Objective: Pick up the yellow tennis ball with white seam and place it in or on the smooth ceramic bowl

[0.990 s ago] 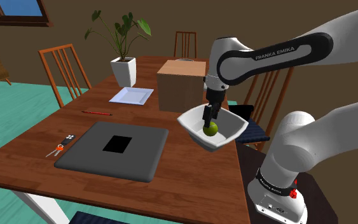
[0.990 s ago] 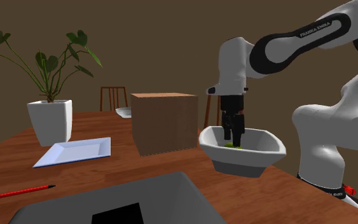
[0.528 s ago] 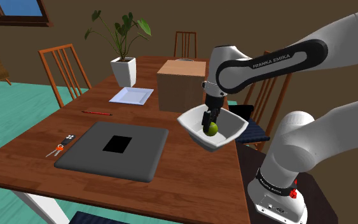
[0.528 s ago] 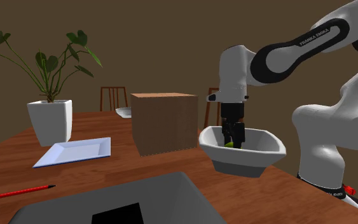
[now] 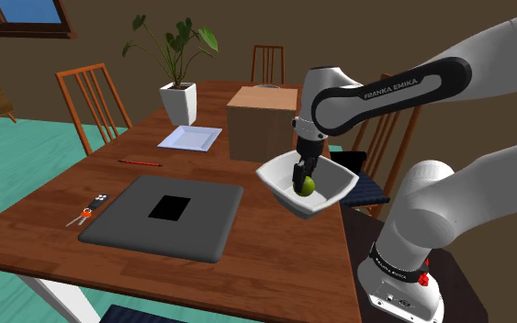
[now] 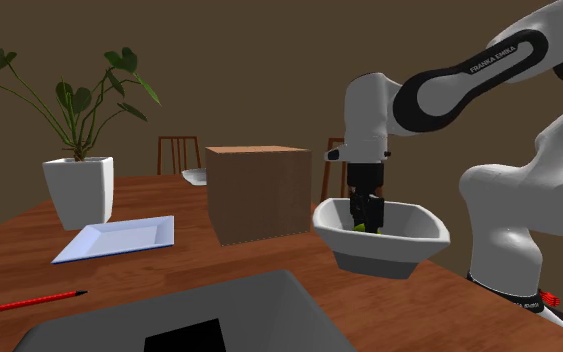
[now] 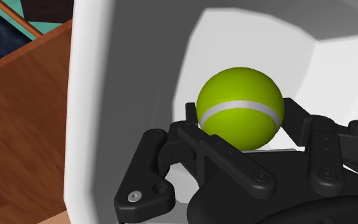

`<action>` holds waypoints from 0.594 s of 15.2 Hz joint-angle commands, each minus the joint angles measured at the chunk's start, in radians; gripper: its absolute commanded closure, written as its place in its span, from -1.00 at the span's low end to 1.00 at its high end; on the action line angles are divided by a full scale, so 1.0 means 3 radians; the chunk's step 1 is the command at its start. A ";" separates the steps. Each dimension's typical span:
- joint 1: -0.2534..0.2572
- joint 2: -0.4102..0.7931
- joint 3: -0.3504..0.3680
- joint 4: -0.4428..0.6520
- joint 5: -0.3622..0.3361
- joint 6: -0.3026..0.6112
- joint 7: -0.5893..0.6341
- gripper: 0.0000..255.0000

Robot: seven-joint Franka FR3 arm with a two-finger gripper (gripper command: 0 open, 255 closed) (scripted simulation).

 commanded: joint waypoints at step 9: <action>-0.0004 -0.0049 0.0004 0.0050 -0.0005 -0.0116 0.0013 1.00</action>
